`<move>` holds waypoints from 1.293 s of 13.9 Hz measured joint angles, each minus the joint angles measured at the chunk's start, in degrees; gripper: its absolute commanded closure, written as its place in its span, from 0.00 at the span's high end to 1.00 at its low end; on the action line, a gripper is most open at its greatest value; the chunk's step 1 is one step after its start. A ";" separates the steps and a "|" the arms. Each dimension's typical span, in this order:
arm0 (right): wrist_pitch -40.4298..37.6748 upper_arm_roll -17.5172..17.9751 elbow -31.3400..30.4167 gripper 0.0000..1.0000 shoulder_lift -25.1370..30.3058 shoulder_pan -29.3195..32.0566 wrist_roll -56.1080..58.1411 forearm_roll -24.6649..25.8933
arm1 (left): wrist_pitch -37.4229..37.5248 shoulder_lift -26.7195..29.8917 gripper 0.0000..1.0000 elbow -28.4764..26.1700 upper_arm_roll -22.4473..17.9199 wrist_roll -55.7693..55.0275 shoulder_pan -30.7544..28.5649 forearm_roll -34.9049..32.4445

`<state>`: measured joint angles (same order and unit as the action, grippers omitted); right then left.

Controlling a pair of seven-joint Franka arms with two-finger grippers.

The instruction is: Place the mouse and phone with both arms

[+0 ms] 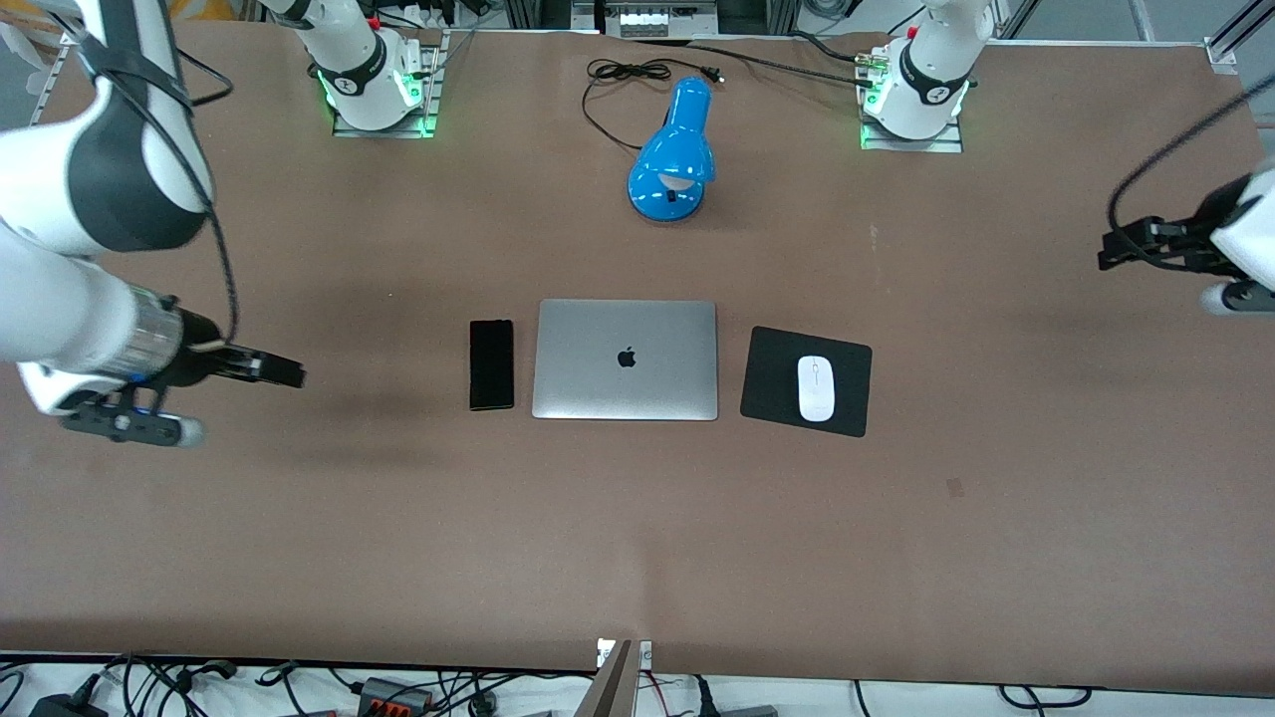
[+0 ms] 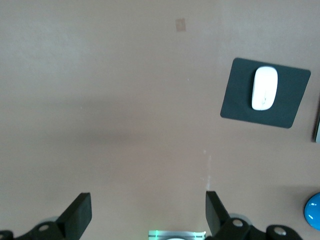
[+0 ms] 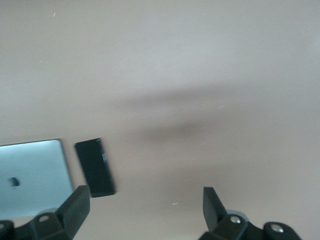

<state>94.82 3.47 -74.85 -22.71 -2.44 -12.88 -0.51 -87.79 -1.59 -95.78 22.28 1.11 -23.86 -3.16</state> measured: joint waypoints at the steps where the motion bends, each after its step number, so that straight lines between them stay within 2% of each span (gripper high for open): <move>1: -0.07 -0.07 0.04 1.00 1.25 0.47 1.86 1.17 | -1.07 1.92 1.00 -3.17 0.19 -0.79 0.19 0.17; 4: -0.22 -1.51 0.13 1.00 4.88 1.62 6.89 1.84 | -2.78 3.88 1.00 -6.34 1.18 -1.42 0.32 0.22; 8: -0.45 -2.38 0.11 1.00 7.10 5.18 13.97 1.83 | -3.13 4.59 1.00 -4.64 2.82 -1.42 0.37 0.70; 13: 0.37 -2.50 -0.89 1.00 8.16 5.14 16.19 1.93 | -2.98 4.82 1.00 -2.91 3.00 -1.42 0.35 0.91; 15: 3.13 -2.61 -4.71 1.00 10.24 5.21 16.60 1.96 | -2.91 4.78 1.00 -2.91 3.00 -1.42 0.29 0.93; 18: 6.76 -2.83 -14.20 1.00 16.26 5.30 16.60 1.98 | -2.85 4.75 1.00 -2.91 3.00 -1.42 0.06 0.94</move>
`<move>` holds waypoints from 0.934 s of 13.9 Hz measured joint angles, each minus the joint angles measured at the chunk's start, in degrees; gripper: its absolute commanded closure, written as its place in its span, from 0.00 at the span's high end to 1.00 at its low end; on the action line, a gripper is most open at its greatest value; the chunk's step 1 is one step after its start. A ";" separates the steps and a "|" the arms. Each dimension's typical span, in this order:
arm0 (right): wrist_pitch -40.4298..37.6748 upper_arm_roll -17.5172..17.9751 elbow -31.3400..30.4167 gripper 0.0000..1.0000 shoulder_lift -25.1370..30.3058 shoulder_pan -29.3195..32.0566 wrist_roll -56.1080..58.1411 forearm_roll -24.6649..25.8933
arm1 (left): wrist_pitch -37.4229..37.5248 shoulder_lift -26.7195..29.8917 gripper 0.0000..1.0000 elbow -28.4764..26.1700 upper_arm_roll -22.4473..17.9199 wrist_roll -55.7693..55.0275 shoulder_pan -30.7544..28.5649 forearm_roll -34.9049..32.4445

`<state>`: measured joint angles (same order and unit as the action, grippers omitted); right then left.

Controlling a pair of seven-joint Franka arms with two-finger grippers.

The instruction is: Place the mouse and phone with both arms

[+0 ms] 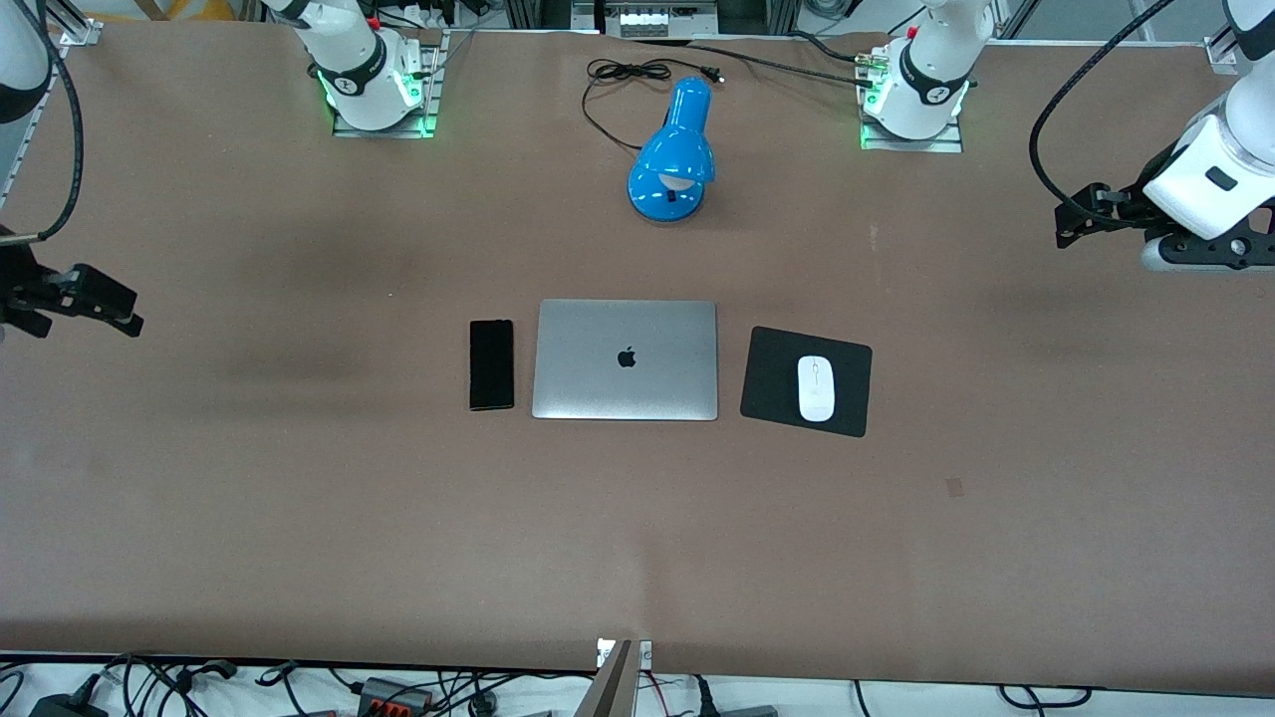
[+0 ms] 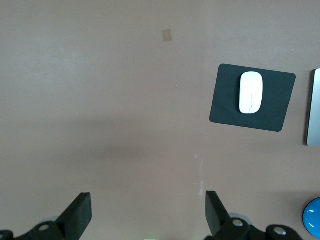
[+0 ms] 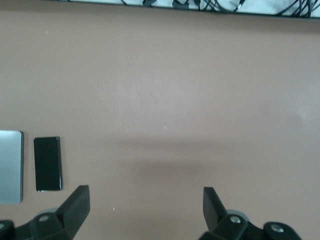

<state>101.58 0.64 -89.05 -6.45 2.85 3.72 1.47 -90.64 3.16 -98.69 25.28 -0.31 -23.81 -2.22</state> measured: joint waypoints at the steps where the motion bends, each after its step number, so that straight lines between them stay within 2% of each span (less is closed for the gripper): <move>1: 0.32 -0.01 -2.77 1.00 2.08 0.01 0.00 0.00 | 0.04 0.00 1.00 0.00 0.00 0.00 -0.03 0.00; 5: -0.15 -0.01 -7.92 1.00 6.96 0.01 0.00 0.01 | 0.60 0.00 1.00 0.00 0.00 0.00 -0.03 0.00; 13: -2.08 -0.57 -8.30 1.00 7.40 0.05 0.00 0.00 | 0.69 0.00 1.00 0.00 0.00 0.00 -0.09 0.00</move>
